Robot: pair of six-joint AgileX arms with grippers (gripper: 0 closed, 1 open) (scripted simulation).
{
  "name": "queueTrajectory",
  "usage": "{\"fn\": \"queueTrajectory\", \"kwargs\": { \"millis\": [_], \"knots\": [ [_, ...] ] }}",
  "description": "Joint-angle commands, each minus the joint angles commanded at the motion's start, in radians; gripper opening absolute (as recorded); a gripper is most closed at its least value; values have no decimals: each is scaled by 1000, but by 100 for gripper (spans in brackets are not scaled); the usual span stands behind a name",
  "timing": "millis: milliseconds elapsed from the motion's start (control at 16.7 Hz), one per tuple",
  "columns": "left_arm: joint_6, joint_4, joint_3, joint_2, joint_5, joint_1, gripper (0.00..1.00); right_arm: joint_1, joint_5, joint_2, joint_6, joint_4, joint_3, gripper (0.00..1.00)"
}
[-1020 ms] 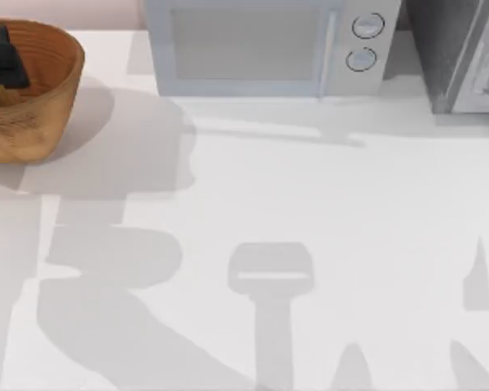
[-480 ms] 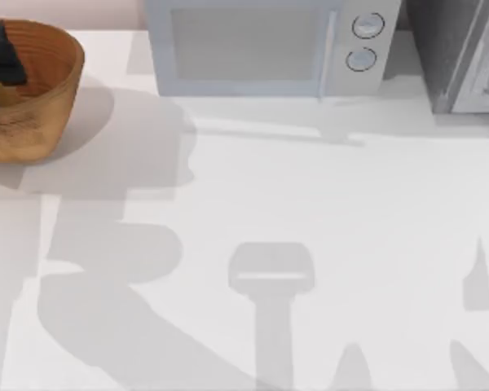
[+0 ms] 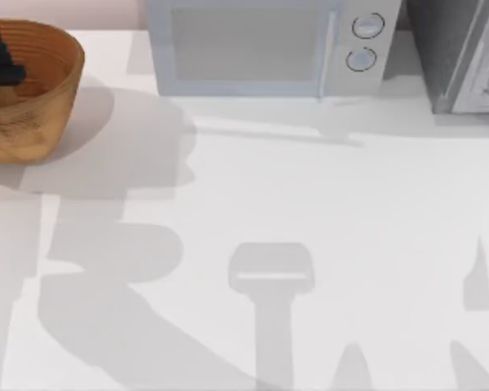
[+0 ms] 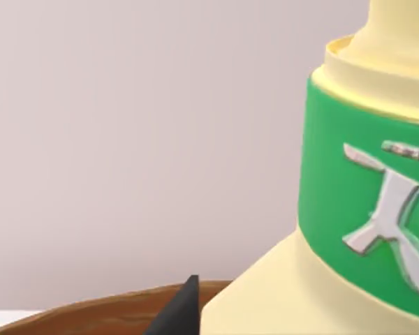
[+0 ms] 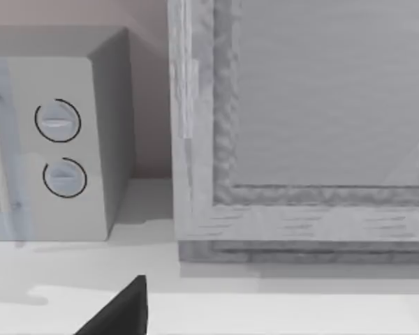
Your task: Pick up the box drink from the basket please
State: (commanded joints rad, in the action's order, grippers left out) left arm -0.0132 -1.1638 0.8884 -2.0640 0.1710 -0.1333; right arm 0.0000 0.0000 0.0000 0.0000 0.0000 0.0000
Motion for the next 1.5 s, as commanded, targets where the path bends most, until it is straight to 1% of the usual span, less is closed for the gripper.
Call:
{"fn": "queueTrajectory", "kwargs": {
  "millis": [120,180,720,840,1080,1500],
  "knots": [
    [0,0,0,0,0,0,2,0,0,0,0,0,0,100],
    [0,0,0,0,0,0,0,0,0,0,0,0,0,100],
    [-2,4,-1,24,1,-6,0,0,0,0,0,0,0,100],
    [1,35,4,34,0,-7,0,0,0,0,0,0,0,100],
    [3,166,56,105,-2,-6,0,0,0,0,0,0,0,100],
    [-2,469,195,288,-5,-5,0,0,0,0,0,0,0,100]
  ]
}}
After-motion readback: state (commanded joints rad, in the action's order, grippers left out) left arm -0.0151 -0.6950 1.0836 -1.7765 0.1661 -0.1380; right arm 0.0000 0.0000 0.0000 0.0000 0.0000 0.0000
